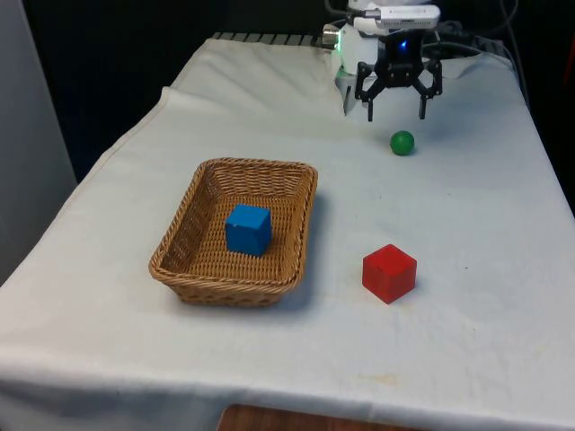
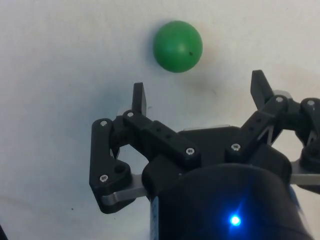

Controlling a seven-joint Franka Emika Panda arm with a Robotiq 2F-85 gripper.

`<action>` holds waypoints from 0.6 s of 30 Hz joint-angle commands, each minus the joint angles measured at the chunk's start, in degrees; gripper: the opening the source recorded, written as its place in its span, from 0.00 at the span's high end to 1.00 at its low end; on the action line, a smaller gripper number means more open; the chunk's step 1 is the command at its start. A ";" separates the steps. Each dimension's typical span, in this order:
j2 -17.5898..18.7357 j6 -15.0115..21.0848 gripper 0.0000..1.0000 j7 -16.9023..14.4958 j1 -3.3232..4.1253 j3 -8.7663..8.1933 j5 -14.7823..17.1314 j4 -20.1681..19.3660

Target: Place all non-red objects into the basket.

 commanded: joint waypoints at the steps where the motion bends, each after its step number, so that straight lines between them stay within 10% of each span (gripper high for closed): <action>1: 0.23 0.34 0.00 -1.49 0.63 0.69 3.04 0.17; 18: 3.95 0.80 0.00 -1.72 0.11 2.06 4.07 2.23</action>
